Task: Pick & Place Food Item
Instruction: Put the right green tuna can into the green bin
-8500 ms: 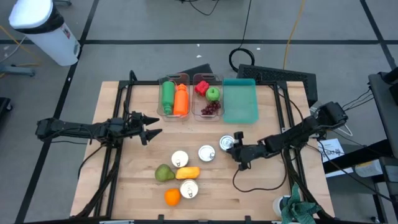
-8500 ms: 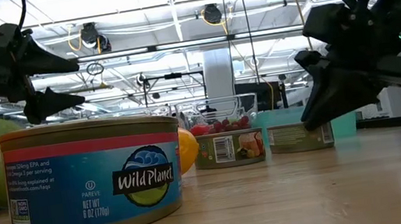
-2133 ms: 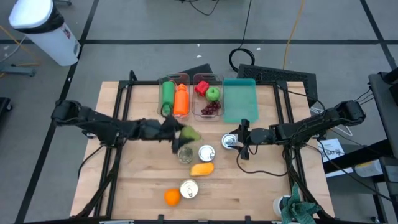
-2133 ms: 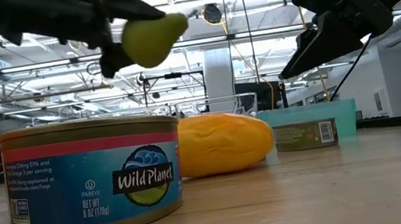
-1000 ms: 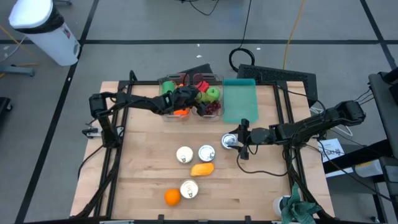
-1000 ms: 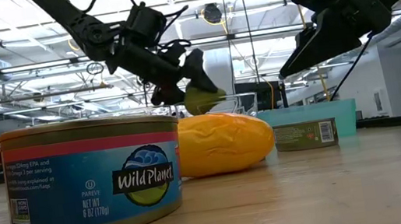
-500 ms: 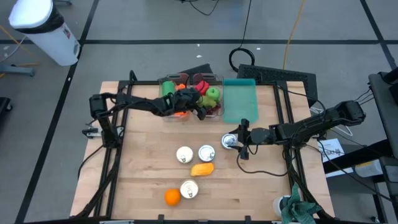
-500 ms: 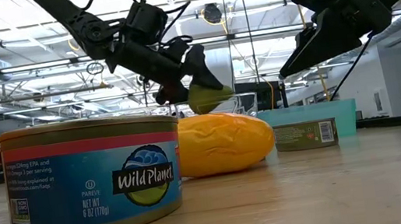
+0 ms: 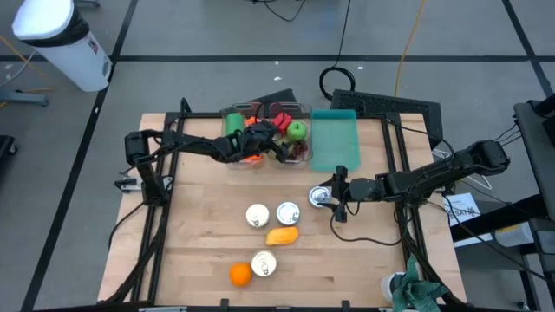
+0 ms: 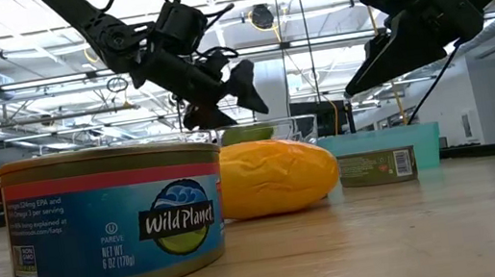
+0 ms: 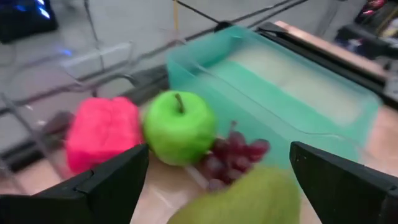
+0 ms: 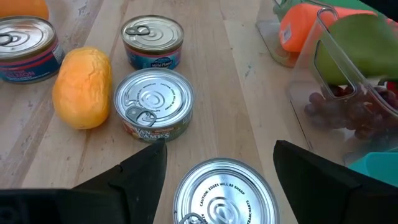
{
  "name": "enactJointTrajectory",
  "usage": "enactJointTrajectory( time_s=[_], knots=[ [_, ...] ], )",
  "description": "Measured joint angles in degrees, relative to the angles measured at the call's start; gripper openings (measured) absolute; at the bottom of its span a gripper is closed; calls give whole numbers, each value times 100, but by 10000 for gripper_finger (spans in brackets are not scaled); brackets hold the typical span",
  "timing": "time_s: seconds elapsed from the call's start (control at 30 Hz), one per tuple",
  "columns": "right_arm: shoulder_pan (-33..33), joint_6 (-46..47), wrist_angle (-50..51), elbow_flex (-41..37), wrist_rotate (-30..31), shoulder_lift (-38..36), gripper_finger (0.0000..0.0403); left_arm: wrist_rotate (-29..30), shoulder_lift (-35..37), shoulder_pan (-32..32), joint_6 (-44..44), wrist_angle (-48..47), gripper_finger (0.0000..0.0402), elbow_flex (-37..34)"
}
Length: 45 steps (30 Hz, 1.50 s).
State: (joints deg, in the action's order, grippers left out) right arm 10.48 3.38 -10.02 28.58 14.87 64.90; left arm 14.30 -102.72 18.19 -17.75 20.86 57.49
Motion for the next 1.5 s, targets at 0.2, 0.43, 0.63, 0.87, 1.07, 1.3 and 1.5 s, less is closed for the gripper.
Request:
enactJointTrajectory(
  time_s=[0.2, 0.43, 0.63, 0.87, 1.07, 1.3, 1.5],
  knots=[
    [0, 0, 7, 0, 0, 0, 276, 121, 3, -88, 499, 85, 397, 0],
    [0, -1, 140, 0, 0, -51, 276, -41, 658, -113, 607, -472, 397, 3],
    [2, 6, 149, 4, 0, -78, 276, -1521, 1658, -163, 675, -1672, 397, 4],
    [8, 28, 299, 4, -17, -79, 276, -1366, 2353, -700, 248, -1672, 397, -788],
    [13, 294, 1360, 4, -17, -373, 276, -936, 2249, -1312, -1175, -822, 397, -1776],
    [15, 349, 1994, 2, -20, -570, 276, -738, 1438, -1754, -1752, 109, 397, -1822],
    [14, 752, 2258, 2, -164, -475, 276, -1031, 542, -1837, -1531, 162, 397, -865]
  ],
)
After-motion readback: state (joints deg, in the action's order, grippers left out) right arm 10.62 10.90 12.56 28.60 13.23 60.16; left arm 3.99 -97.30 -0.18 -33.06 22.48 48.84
